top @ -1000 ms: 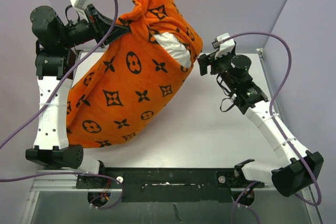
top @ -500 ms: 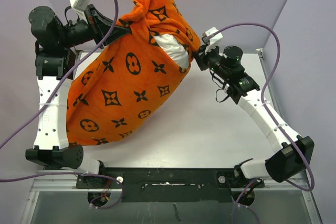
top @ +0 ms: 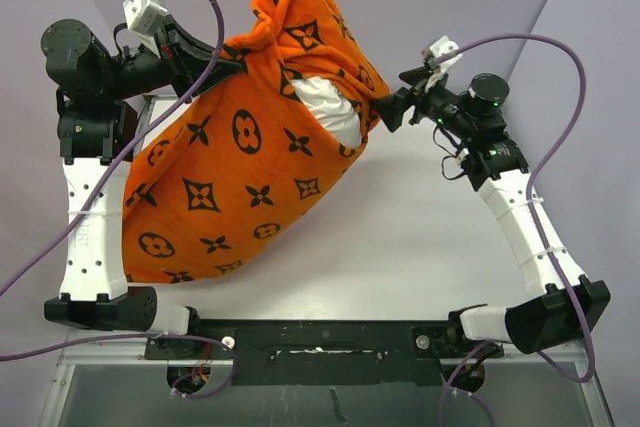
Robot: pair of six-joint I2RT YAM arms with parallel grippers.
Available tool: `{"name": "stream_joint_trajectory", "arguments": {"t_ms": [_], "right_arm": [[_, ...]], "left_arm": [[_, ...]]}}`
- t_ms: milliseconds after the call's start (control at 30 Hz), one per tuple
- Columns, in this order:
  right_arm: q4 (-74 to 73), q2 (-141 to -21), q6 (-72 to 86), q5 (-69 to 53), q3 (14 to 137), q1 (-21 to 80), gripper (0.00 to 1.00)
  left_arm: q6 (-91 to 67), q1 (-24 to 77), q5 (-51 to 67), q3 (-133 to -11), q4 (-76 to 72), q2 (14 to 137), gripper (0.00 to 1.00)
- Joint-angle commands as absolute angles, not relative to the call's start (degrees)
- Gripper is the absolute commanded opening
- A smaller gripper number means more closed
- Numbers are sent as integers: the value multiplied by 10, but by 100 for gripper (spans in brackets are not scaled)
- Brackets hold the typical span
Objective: Remove the pillowcase from the pillow
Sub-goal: Remove the pillow from the pillowcase.
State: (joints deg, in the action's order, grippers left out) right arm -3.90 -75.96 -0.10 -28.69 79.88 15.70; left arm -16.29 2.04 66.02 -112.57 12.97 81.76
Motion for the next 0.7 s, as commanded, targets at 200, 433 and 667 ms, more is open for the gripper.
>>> {"name": "stream_joint_trajectory", "arguments": {"t_ms": [200,433,667], "right_arm": [[40,-748,80,-476,829,153,84],[0,-778,77,-522,860,179,29],[-18,-769,58,-326,942,179,0]], "left_arm": [[-164,22,659,-1135,-33,748,0],[-152,22,659,-1125,-31,744,0],[-48,23,601,-1083,18,739,0]]}}
